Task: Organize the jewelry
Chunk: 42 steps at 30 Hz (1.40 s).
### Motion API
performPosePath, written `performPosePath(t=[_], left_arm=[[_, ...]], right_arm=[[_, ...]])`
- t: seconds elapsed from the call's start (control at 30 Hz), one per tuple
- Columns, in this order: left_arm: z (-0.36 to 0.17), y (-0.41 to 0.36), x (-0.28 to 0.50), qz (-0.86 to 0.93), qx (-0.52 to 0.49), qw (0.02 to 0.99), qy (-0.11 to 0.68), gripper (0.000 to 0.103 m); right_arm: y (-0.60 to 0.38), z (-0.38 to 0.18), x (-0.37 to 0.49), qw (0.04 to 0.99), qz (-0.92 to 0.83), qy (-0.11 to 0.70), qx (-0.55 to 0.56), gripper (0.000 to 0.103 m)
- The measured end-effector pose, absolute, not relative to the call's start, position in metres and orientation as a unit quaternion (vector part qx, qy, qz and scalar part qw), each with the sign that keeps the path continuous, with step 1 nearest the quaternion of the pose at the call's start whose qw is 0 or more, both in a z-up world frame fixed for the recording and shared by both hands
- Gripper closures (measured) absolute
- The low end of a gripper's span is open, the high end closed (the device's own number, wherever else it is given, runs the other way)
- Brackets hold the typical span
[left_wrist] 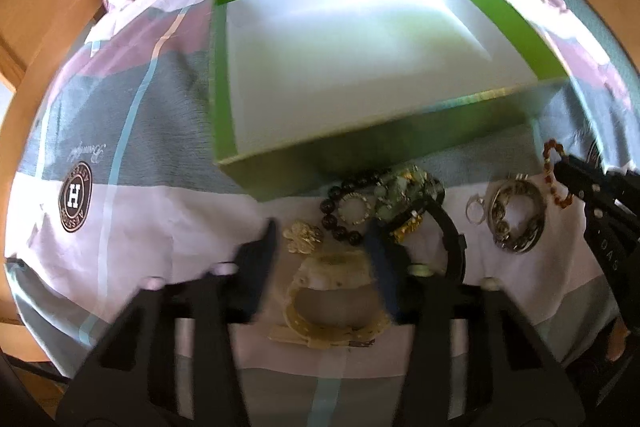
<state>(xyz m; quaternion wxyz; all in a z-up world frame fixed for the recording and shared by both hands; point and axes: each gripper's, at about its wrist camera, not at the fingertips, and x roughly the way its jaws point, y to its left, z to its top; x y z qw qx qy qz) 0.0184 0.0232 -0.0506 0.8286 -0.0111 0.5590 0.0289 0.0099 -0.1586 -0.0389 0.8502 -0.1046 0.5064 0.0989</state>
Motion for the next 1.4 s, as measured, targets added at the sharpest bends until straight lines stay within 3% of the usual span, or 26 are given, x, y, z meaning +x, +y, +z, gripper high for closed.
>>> performPosePath(t=[0.2,0.33,0.63,0.8,0.93,1.13,1.4], left_arm=[[-0.044,0.060,0.024,0.054,-0.079,0.825,0.557,0.066],[-0.047,0.064,0.025,0.045,-0.103,0.819,0.563,0.059],[-0.049,0.033,0.004,0.009,-0.059,0.817,0.573,0.043],[-0.059,0.039,-0.008,0.014,-0.058,0.810,0.583,0.042],[-0.069,0.045,-0.010,0.022,-0.054,0.803,0.593,0.042],[-0.080,0.046,-0.010,0.029,-0.042,0.799,0.600,0.043],[-0.090,0.052,-0.016,0.036,-0.030,0.799,0.600,0.055]], right_arm=[[-0.169,-0.036,0.012,0.851,0.095,0.507,-0.094,0.095],[-0.170,-0.036,0.012,0.851,0.097,0.507,-0.093,0.095],[-0.172,-0.040,0.014,0.847,0.099,0.514,-0.091,0.095],[-0.166,-0.043,0.014,0.842,0.111,0.523,-0.076,0.093],[-0.148,-0.031,0.003,0.852,0.146,0.496,-0.085,0.071],[-0.116,-0.032,-0.011,0.844,0.192,0.488,-0.109,0.071],[-0.079,-0.055,-0.016,0.824,0.198,0.505,-0.163,0.071]])
